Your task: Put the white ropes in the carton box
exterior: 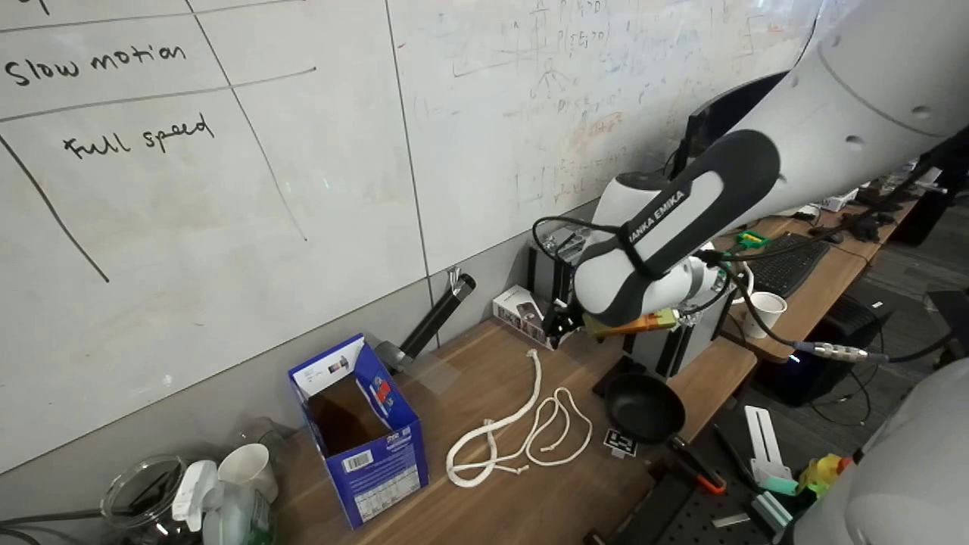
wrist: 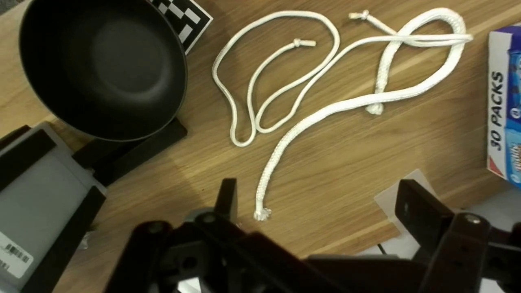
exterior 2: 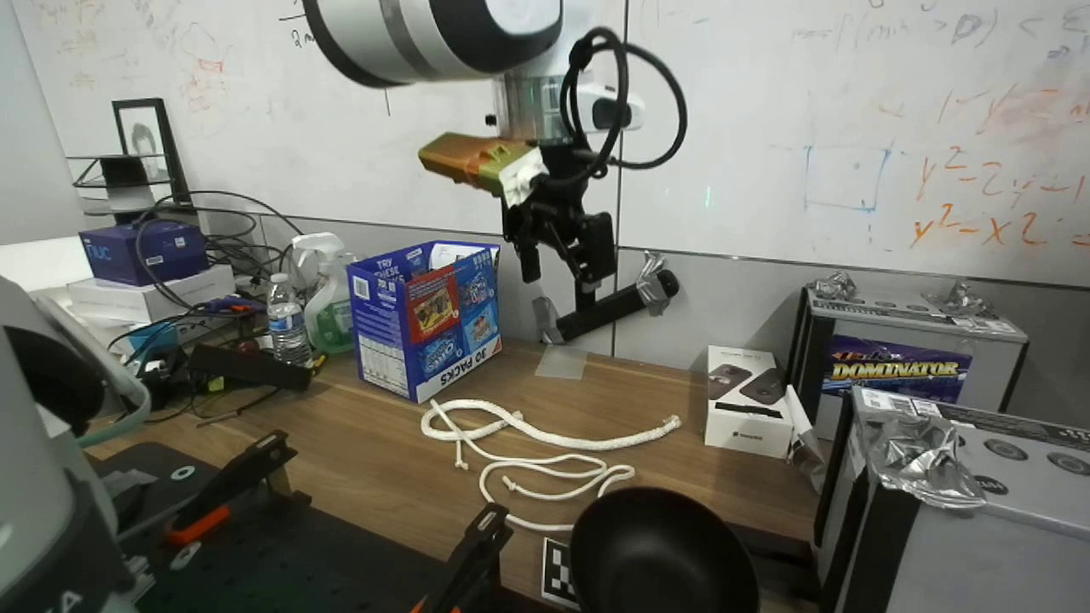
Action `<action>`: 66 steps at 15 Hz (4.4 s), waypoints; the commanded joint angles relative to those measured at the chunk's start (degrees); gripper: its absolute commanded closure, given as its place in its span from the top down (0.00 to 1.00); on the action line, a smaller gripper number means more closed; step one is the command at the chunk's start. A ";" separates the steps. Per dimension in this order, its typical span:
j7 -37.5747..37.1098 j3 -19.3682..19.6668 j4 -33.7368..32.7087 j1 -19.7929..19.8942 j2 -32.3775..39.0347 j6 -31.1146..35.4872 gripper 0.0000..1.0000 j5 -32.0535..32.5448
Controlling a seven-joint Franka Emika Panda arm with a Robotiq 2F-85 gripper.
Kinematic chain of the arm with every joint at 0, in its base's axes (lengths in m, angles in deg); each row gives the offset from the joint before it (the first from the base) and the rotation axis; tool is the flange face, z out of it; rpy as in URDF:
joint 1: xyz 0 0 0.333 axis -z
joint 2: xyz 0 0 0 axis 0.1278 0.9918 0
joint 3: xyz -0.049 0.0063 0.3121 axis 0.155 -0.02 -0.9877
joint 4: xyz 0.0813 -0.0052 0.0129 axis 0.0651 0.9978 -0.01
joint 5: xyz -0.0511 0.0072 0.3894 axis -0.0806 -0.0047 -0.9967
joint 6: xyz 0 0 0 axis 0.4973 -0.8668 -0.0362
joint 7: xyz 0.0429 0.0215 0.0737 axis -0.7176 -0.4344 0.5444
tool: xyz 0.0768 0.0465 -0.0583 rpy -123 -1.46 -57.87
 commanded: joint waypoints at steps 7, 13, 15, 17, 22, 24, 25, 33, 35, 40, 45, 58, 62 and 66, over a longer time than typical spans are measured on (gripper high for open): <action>-34.31 8.68 -4.92 0.77 21.24 9.55 1.00 33.51; -23.06 1.03 -6.18 3.00 32.61 14.53 1.00 15.35; -17.11 -2.82 -7.44 5.20 35.56 15.74 1.00 7.54; -12.09 -6.71 -9.00 7.90 38.02 16.72 1.00 1.70; -3.95 -12.68 -11.18 12.98 41.51 20.71 1.00 -4.24; -2.85 -12.40 -11.73 13.12 42.70 21.53 1.00 -4.82; -2.56 -12.42 -12.01 13.37 43.17 21.76 1.00 -4.99; -1.69 -12.44 -15.34 14.63 48.26 22.03 1.00 -5.44; -1.74 -12.50 -16.48 14.72 49.75 21.95 1.00 -5.56; -1.66 -12.50 -18.38 14.67 51.93 21.87 1.00 -5.63; -2.43 -9.79 -19.31 10.96 52.42 21.09 1.00 -6.44; -5.46 2.04 -20.10 -6.66 53.15 17.11 1.00 -10.64; -4.95 0.76 -21.27 -5.23 53.92 14.92 1.00 -10.20; -3.39 -3.54 -22.35 0.10 53.76 14.17 1.00 -10.21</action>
